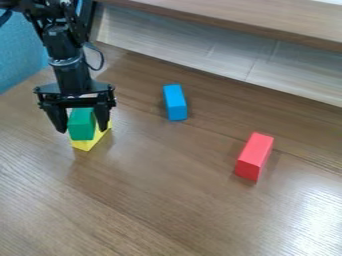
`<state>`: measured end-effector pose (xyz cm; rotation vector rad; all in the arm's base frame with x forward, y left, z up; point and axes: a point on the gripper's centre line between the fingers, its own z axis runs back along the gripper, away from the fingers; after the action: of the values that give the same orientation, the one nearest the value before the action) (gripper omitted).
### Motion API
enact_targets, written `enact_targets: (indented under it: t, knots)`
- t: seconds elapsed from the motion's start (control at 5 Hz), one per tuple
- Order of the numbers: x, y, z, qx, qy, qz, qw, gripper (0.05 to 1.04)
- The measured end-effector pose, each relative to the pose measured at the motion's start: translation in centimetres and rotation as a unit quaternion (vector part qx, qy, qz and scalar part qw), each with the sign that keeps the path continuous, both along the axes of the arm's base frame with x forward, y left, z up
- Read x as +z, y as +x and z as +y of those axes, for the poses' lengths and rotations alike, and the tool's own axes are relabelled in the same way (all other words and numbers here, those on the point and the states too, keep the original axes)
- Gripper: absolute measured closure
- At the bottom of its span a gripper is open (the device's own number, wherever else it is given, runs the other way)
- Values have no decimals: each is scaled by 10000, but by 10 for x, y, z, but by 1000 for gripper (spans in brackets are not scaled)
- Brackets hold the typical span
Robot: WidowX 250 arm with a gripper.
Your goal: Place the green cuboid on top of the yellow one
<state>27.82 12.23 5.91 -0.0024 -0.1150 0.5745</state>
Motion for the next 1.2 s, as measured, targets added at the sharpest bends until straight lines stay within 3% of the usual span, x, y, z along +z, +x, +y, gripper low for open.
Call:
enact_targets:
  t: [0.2, 0.8, 1.0, 1.2]
  knots:
    - [19, 2, -5, -44, -50, -202, 9998, 84]
    - [79, 12, -25, -206, 247, -738, 9968, 84]
    - [69, 26, -49, -777, 171, -588, 9951, 84]
    - [49, 41, -74, -1476, 64, -290, 9886, 84]
